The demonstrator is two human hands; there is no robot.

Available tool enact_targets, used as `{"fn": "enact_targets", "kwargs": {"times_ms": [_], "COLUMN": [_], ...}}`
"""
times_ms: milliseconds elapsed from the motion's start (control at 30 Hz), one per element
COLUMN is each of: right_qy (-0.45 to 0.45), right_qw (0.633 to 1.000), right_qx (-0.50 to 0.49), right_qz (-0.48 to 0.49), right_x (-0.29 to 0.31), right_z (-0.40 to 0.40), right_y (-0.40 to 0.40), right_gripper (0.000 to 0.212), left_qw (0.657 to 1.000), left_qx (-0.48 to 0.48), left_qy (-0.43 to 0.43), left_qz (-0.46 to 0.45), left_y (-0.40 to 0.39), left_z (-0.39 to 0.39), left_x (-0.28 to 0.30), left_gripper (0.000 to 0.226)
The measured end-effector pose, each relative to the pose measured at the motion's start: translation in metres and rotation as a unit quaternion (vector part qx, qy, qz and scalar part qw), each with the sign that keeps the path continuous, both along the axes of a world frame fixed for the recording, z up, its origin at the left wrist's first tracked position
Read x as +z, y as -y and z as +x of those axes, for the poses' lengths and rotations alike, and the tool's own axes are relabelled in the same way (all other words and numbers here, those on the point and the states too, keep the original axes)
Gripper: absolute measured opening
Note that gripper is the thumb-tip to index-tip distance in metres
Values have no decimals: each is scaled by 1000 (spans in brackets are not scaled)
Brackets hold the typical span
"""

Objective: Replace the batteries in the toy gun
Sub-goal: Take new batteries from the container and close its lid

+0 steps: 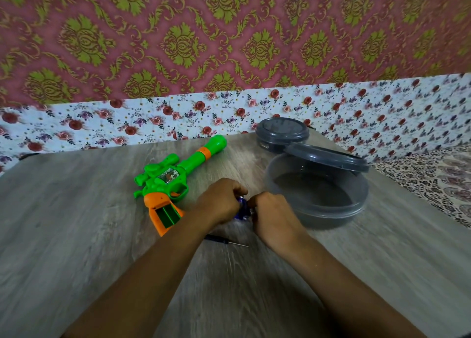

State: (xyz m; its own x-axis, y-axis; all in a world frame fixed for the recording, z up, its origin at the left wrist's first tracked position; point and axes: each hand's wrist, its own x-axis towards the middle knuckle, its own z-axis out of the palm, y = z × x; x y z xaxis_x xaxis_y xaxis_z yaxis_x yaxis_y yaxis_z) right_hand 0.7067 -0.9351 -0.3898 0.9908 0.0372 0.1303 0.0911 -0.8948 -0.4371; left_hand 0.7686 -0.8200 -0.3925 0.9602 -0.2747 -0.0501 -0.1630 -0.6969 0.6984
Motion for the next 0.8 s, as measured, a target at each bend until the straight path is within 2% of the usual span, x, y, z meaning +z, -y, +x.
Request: {"fn": "enact_targets", "kwargs": {"times_ms": [133, 267, 400, 500, 567, 700, 800], "right_qy": [1, 12, 113, 184, 169, 54, 38], "right_qw": [1000, 999, 992, 982, 984, 970, 958], "right_qx": [1, 32, 56, 0, -58, -153, -170], "right_qz": [-8, -16, 12, 48, -8, -182, -230], "right_x": [4, 9, 34, 55, 61, 57, 51], "right_z": [-4, -10, -18, -15, -2, 21, 25], "right_y": [1, 8, 25, 48, 70, 104, 111], "right_gripper": [17, 16, 14, 13, 21, 52, 45], "left_qw": [1000, 1000, 999, 998, 996, 990, 989], "left_qx": [9, -7, -32, -38, -69, -108, -111], "left_qy": [14, 17, 36, 55, 63, 84, 99], "left_qz": [-26, -15, 4, -3, 0, 18, -5], "left_y": [1, 0, -2, 0, 6, 25, 39], "left_z": [-3, -4, -3, -7, -12, -23, -24], "left_x": [-5, -7, -5, 1, 6, 8, 3], "left_gripper": [43, 49, 46, 43, 54, 82, 96]}}
